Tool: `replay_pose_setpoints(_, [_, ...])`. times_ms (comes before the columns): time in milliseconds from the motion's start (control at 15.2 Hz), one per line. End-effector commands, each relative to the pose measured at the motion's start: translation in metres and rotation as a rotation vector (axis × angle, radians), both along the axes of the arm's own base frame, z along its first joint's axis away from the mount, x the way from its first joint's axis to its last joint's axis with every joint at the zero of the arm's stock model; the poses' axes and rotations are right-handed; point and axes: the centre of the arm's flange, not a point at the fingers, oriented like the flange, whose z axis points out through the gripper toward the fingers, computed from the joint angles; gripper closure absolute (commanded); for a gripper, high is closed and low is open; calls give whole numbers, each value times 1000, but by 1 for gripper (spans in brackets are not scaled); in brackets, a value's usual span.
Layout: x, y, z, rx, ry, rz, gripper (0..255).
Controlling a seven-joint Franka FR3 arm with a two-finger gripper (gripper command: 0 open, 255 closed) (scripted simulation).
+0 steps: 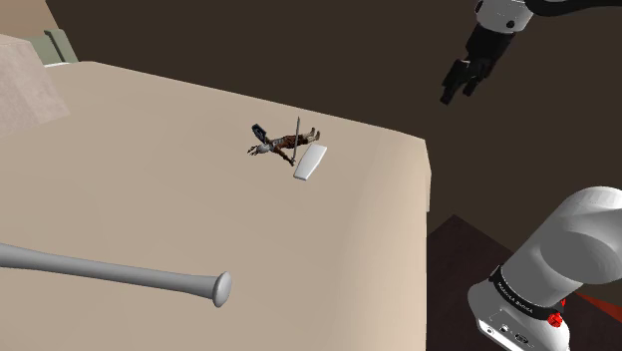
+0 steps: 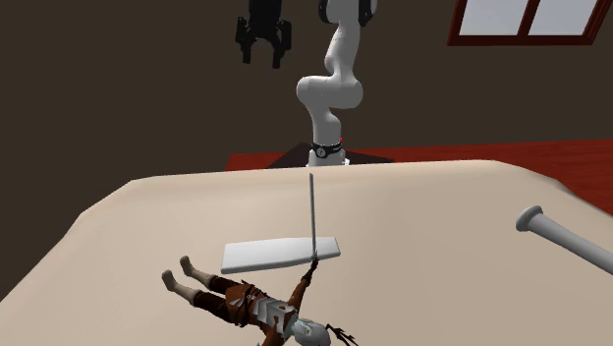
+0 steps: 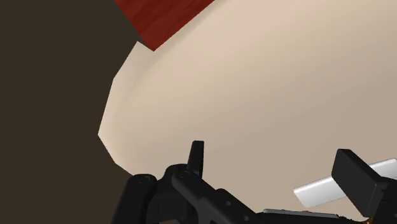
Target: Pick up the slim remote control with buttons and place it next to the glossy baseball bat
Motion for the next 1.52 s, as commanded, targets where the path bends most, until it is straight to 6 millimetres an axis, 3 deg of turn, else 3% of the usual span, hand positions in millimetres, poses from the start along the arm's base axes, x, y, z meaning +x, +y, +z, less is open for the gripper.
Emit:
replay_pose_setpoints(0, [0, 0, 0, 0, 0, 0, 0])
replay_pose_setpoints(792, [89, 101, -87, 55, 31, -323, 0])
replay_pose_setpoints(1452, [183, 164, -159, 102, 58, -592, 0])
